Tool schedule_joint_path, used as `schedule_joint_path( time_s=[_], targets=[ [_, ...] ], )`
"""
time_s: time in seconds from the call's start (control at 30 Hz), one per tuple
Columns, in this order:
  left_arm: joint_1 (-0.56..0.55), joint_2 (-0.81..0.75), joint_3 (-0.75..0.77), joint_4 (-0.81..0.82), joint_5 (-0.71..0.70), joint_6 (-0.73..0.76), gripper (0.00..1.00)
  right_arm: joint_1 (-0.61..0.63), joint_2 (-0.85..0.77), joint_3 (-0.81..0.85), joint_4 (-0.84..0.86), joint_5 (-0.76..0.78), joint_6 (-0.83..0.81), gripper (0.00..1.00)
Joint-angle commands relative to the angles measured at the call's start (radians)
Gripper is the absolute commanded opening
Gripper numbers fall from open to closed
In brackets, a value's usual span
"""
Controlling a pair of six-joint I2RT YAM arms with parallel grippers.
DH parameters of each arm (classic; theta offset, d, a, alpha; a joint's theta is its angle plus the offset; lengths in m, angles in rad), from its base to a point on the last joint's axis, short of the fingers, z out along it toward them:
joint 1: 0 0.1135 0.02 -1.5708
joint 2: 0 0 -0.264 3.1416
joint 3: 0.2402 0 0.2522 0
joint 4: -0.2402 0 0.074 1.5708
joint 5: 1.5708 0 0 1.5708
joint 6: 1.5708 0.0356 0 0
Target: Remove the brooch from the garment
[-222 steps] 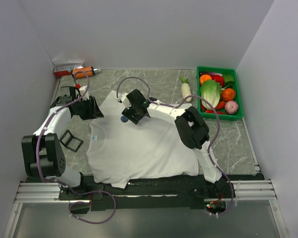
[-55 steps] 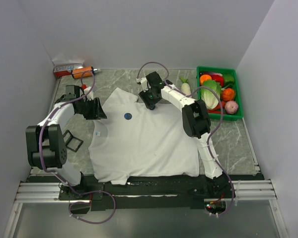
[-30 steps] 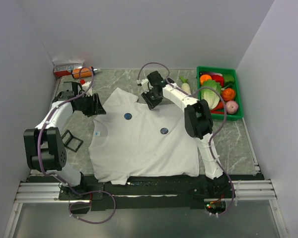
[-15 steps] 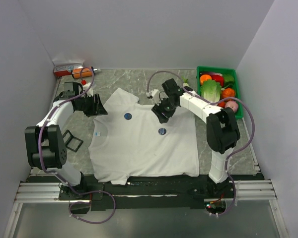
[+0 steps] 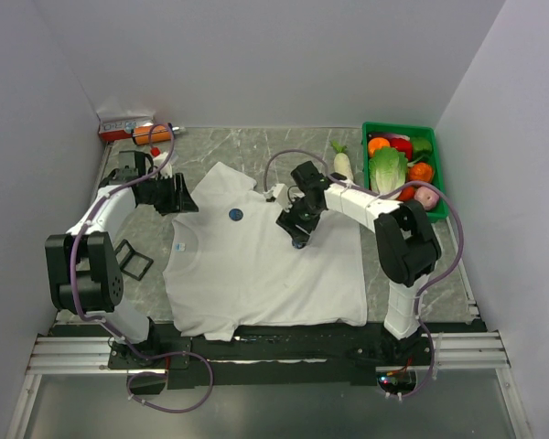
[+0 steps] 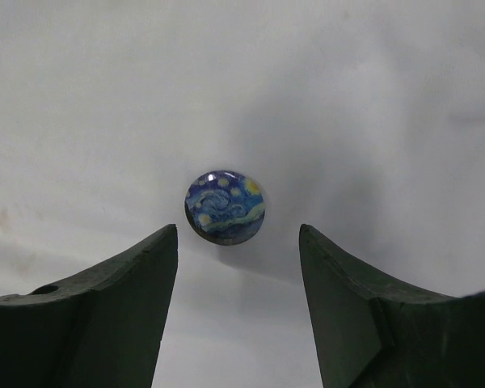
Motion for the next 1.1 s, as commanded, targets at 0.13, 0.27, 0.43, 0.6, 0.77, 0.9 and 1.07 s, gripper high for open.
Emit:
schedule_joint_path(
  time_s=[0.13, 0.27, 0.43, 0.6, 0.77, 0.9, 1.07],
  targets=[
    [-0.009, 0.006, 0.059, -0.014, 0.015, 0.025, 0.53, 0.055, 0.013, -0.023, 0.073, 0.085, 0.028, 0.69],
    [-0.011, 0.013, 0.063, -0.012, 0.012, 0.025, 0.53, 0.069, 0.024, -0.037, 0.082, 0.152, 0.028, 0.69],
    [-0.014, 0.023, 0.071, -0.014, 0.012, 0.025, 0.53, 0.073, 0.044, -0.038, 0.062, 0.18, 0.04, 0.68],
    [-0.013, 0.037, 0.08, -0.009, 0.02, 0.018, 0.53, 0.082, 0.048, -0.05, 0.054, 0.196, 0.046, 0.68],
    [-0.014, 0.048, 0.087, -0.009, 0.022, 0.014, 0.53, 0.095, 0.038, -0.079, 0.073, 0.222, 0.034, 0.62],
    [-0.016, 0.054, 0.093, -0.009, 0.025, 0.014, 0.53, 0.099, 0.027, -0.095, 0.09, 0.24, 0.026, 0.52],
    [-0.022, 0.057, 0.091, -0.014, 0.032, 0.021, 0.54, 0.099, -0.016, -0.098, 0.105, 0.246, 0.026, 0.35]
  ],
)
